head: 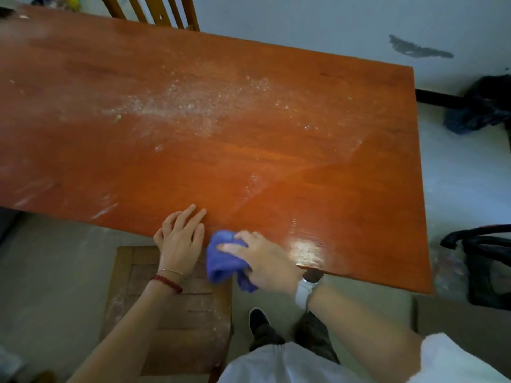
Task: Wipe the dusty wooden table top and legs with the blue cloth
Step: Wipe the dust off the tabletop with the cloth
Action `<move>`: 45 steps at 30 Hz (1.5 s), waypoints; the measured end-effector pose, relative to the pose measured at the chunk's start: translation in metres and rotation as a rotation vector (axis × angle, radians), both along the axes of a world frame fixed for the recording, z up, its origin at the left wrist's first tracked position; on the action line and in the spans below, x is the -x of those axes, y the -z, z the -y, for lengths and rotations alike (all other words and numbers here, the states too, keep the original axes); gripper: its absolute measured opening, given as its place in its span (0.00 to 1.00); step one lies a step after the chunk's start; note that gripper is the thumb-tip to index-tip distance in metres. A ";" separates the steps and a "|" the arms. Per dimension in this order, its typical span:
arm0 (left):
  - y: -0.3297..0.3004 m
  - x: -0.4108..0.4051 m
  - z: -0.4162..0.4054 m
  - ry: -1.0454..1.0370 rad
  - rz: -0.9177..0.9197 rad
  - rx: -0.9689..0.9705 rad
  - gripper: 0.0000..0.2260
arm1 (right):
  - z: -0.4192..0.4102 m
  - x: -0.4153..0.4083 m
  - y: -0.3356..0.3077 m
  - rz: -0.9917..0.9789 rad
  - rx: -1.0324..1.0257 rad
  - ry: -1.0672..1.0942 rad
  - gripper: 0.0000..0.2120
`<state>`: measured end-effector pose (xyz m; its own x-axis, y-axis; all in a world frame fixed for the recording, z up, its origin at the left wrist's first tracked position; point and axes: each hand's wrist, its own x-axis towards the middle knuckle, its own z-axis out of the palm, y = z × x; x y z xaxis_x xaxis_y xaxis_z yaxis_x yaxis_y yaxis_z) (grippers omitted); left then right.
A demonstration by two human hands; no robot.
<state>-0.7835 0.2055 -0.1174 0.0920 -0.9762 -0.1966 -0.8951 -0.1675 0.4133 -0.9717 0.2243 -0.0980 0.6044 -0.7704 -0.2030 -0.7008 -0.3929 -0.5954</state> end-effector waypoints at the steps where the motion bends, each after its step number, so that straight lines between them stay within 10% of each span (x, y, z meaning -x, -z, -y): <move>1: -0.002 -0.007 0.001 -0.003 0.002 0.024 0.24 | -0.007 -0.003 -0.004 0.084 -0.102 -0.075 0.26; 5: 0.003 -0.029 0.004 -0.041 0.159 -0.007 0.26 | 0.025 0.036 -0.014 0.238 0.092 0.370 0.25; 11: 0.014 -0.032 0.001 -0.050 0.153 -0.059 0.27 | 0.126 0.084 -0.013 -0.200 0.157 1.034 0.25; 16: 0.016 -0.041 0.003 -0.062 0.096 -0.005 0.24 | 0.100 0.006 -0.005 -0.313 0.172 0.545 0.29; 21: 0.014 -0.056 0.004 -0.093 0.030 0.045 0.31 | 0.021 -0.037 -0.012 0.125 -0.132 -0.202 0.26; 25: 0.016 -0.057 0.003 -0.034 0.090 0.054 0.29 | 0.054 0.004 -0.008 0.278 0.088 0.290 0.27; 30: 0.019 -0.059 0.002 0.009 0.130 0.047 0.27 | 0.107 0.013 -0.006 -0.017 0.128 0.913 0.24; 33: 0.018 -0.062 0.002 0.033 0.128 0.044 0.27 | 0.095 -0.024 -0.004 -0.275 0.178 0.572 0.29; 37: 0.013 -0.062 0.006 -0.033 0.068 0.061 0.21 | 0.045 -0.049 0.001 0.090 -0.085 -0.008 0.27; 45: -0.008 -0.001 0.014 -0.313 0.057 -0.008 0.17 | 0.049 0.071 -0.016 0.202 0.050 0.805 0.23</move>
